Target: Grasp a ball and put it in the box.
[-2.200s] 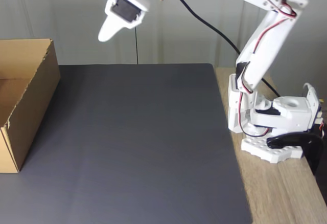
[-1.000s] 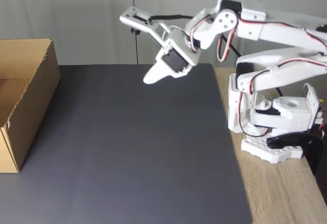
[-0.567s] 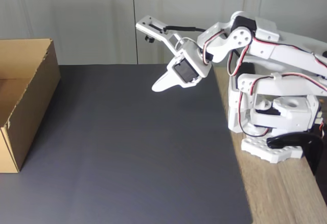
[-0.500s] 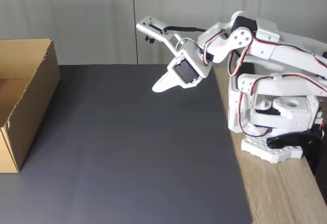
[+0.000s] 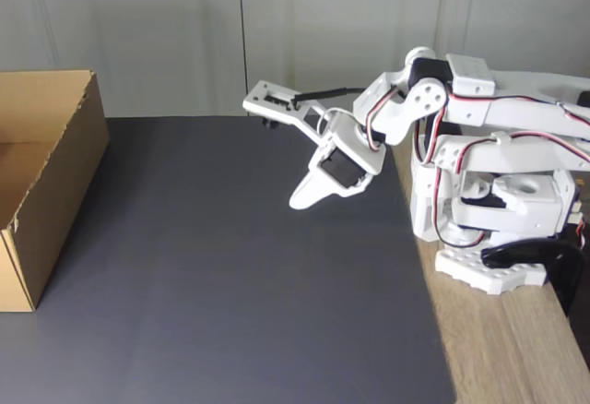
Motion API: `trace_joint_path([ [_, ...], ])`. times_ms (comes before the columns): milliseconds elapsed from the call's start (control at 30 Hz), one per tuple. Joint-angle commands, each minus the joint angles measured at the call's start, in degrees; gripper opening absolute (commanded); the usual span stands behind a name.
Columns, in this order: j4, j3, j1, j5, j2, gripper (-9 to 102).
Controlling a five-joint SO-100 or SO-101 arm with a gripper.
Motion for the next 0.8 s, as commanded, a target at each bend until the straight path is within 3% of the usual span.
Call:
trace_joint_path([
  [0,-0.79,0.62,-0.44,-0.7,0.26,0],
  [267,-0.18,2.81,-0.97,-0.88,0.35,0],
  [500,8.88,2.81,-2.55,-1.14,0.35,0],
  [767,13.01,2.81,-5.36,-1.23,0.35,0],
])
